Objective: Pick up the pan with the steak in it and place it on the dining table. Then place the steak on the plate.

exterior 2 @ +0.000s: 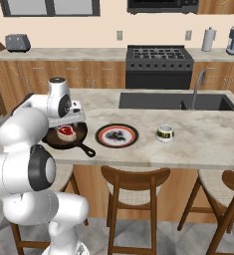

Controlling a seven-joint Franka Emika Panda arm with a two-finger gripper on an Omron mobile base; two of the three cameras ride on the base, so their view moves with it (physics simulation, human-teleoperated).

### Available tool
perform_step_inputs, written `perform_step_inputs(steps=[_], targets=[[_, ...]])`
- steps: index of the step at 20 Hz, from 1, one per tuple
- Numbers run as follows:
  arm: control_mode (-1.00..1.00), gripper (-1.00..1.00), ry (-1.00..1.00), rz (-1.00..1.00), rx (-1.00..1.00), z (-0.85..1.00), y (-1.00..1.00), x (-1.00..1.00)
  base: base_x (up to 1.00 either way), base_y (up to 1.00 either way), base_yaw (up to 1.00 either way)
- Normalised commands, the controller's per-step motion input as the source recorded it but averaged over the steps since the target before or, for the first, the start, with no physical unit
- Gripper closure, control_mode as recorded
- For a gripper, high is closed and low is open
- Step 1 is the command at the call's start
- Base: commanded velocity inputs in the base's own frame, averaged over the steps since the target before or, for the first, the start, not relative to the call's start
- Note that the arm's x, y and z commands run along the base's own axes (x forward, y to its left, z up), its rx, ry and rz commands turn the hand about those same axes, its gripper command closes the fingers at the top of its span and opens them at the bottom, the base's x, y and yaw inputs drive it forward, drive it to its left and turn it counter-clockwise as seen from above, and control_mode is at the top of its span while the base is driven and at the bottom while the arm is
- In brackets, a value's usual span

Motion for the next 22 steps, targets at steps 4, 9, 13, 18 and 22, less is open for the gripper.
perform_step_inputs(steps=[4, 9, 13, 18, 22], targets=[[-1.00, -1.00, -0.01, 0.05, 0.01, -0.21, 0.00, 0.02, 0.00, 0.00, 0.00], [-1.00, -1.00, 0.00, 0.04, 0.00, -0.21, 0.00, 0.10, 0.00, 0.00, 0.00], [-1.00, -1.00, -0.04, 0.02, 0.00, -0.19, 0.00, 0.21, 0.00, 0.00, 0.00], [-1.00, -1.00, -0.03, 0.00, 0.00, -0.19, 0.01, 0.22, 0.00, 0.00, 0.00], [-1.00, -1.00, -0.02, 0.00, 0.00, -0.19, 0.10, 0.07, 0.00, 0.00, 0.00]])
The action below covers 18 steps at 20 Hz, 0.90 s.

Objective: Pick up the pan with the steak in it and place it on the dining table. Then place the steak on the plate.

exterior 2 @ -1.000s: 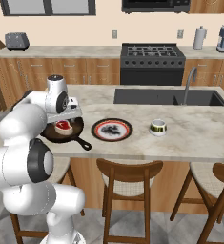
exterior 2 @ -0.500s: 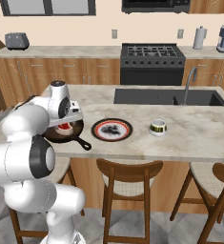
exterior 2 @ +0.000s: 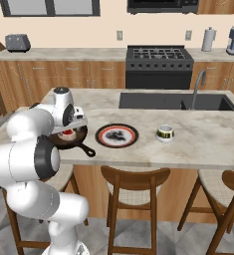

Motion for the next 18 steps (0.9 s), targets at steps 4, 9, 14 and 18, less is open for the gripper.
perform_step_inputs(steps=[4, 9, 14, 18], targets=[[-1.00, -1.00, -0.03, 0.00, 0.00, -0.13, 0.06, 0.07, 0.00, 0.00, 0.00], [-1.00, -1.00, 0.00, 0.01, 0.00, -0.05, 0.01, -0.13, 0.00, 0.00, 0.00], [-1.00, -1.00, -0.01, 0.01, 0.00, -0.08, 0.10, -0.24, 0.00, 0.00, 0.00], [-1.00, -1.00, 0.00, 0.00, 0.00, 0.00, 0.00, 0.10, 0.00, 0.00, 0.00]])
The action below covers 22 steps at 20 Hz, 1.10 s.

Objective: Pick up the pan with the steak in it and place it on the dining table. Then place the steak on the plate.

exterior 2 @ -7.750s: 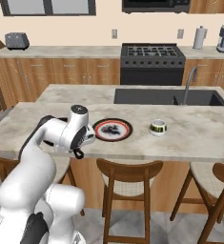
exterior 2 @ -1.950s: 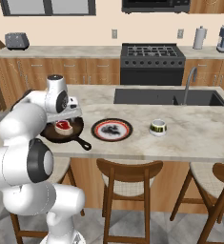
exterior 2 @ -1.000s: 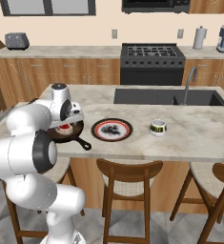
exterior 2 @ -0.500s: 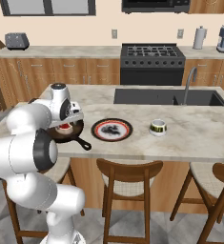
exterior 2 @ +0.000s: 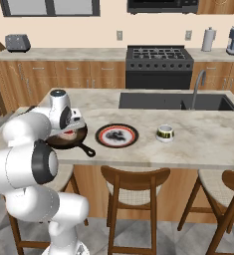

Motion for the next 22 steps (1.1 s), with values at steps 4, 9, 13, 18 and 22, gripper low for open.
perform_step_inputs(steps=[4, 9, 13, 18, 22], targets=[[-1.00, -1.00, 0.00, 0.00, 0.00, 0.00, 0.00, 0.33, 0.00, 0.00, 0.00], [-1.00, -1.00, 0.00, 0.00, 0.00, 0.00, 0.00, 0.02, 0.00, 0.00, 0.00], [-1.00, -1.00, -0.08, 0.00, 0.00, 0.00, 0.00, -0.38, 0.00, 0.00, 0.00], [-1.00, -1.00, 0.00, 0.00, 0.00, 0.00, 0.00, 0.06, 0.00, 0.00, 0.00], [-1.00, -1.00, 0.00, 0.00, 0.00, -0.07, 0.00, 0.19, 0.00, 0.00, 0.00]])
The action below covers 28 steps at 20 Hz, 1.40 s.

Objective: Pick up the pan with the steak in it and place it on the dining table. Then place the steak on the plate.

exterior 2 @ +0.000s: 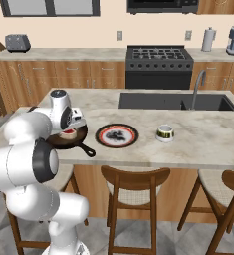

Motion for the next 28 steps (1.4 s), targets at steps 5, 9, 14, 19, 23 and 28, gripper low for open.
perform_step_inputs(steps=[5, 9, 14, 19, 23, 28], targets=[[-1.00, -1.00, 0.00, 0.00, 0.00, -0.13, 0.00, 0.13, 0.00, 0.00, 0.00], [-1.00, -1.00, 0.01, 0.00, -0.01, -0.32, 0.00, -0.05, 0.00, 0.00, 0.00], [-1.00, -1.00, 0.04, 0.02, -0.03, -0.46, 0.00, -0.14, 0.00, 0.00, 0.00], [-1.00, 1.00, 0.05, 0.04, -0.05, -0.54, 0.02, -0.11, 0.00, 0.00, 0.00], [-1.00, 1.00, 0.04, 0.00, -0.01, -0.16, 0.05, 0.01, 0.00, 0.00, 0.00], [-1.00, 1.00, 0.00, 0.00, 0.02, 0.07, -0.01, -0.01, 0.00, 0.00, 0.00]])
